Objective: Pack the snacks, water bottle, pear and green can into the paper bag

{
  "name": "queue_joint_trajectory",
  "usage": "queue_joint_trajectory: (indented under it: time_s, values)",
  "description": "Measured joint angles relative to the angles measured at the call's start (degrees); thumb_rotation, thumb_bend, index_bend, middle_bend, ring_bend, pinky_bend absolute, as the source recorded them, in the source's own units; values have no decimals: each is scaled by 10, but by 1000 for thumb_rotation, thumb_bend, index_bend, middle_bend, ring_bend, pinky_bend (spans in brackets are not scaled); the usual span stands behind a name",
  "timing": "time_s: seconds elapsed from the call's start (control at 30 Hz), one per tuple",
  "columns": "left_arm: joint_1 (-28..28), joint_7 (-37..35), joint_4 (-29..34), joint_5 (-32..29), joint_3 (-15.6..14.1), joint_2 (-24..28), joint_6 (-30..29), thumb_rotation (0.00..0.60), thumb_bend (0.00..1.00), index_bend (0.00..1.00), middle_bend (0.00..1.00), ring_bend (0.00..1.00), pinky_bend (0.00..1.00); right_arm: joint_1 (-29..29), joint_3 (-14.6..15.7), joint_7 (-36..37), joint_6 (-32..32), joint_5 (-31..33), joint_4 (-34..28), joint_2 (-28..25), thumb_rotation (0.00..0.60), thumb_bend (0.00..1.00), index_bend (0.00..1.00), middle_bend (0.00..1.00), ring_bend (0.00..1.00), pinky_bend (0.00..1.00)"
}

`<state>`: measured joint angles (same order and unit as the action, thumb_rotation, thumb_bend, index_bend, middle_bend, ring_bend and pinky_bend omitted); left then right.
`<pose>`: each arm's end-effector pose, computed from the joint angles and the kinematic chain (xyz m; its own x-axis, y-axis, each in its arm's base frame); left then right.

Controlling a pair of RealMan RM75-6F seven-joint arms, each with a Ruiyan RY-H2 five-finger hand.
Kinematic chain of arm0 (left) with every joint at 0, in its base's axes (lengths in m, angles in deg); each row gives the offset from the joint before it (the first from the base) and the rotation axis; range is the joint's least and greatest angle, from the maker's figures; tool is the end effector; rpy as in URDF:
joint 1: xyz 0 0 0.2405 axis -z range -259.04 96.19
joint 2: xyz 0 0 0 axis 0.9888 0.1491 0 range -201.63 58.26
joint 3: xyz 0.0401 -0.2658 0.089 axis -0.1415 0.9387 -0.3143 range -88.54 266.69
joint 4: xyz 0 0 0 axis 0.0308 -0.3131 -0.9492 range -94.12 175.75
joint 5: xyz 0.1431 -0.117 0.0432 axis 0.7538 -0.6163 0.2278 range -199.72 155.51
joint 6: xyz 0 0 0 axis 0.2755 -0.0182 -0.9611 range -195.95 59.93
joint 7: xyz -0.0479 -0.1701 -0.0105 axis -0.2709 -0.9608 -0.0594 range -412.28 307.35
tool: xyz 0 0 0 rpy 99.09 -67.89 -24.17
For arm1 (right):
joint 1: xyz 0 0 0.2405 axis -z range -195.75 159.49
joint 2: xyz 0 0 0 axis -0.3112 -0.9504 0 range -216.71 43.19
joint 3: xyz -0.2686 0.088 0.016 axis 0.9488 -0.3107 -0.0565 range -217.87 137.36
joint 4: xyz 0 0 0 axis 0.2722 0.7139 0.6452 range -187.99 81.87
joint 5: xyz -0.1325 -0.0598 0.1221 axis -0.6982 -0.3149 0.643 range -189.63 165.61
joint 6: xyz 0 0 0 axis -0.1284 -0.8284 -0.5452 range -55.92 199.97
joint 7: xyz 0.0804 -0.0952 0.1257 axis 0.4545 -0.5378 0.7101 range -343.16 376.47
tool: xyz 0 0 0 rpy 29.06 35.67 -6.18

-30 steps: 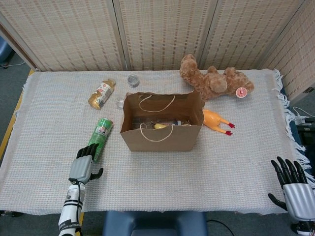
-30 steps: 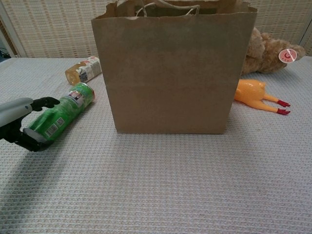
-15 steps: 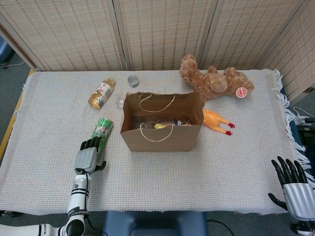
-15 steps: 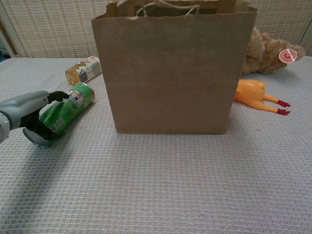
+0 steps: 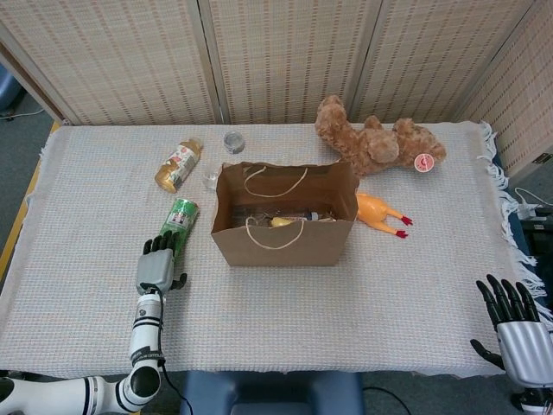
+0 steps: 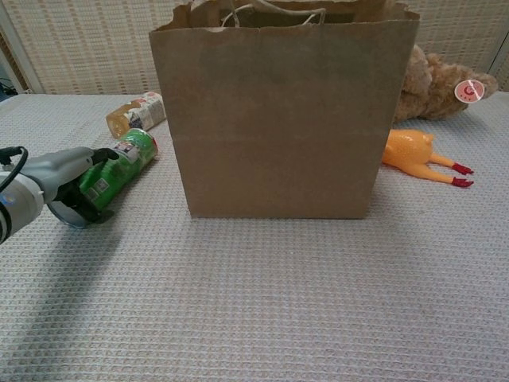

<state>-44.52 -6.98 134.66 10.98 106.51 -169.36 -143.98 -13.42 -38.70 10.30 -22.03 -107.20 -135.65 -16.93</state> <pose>-0.2070 0.3579 -0.0152 0.3364 0.3104 0.8891 0.9051 0.1541 -0.3963 -0.3483 -0.1427 0.1691 0.5543 0.0081 0.8323 -0.8321 -0.0202 0.5543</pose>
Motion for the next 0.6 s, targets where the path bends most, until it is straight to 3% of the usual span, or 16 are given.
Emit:
queue_joint_trajectory:
  time_s: [0.17,0.4,0.6]
  values:
    - [10,1,-24,4,5,-6,-3,600,326,0,0,0,0,0,0,-1,0,0,0,0,600,0,46,0,0,0]
    - [8,-8,8,34,3,6,-26,600,325,0,0,0,0,0,0,-3,0,0,-1,0,600,0,46,0,0,0]
    - [8,-4,7,9,7,7,-25,600,325,0,0,0,0,1,0,-3,-1,0,-1,0,600,0,46,0,0,0]
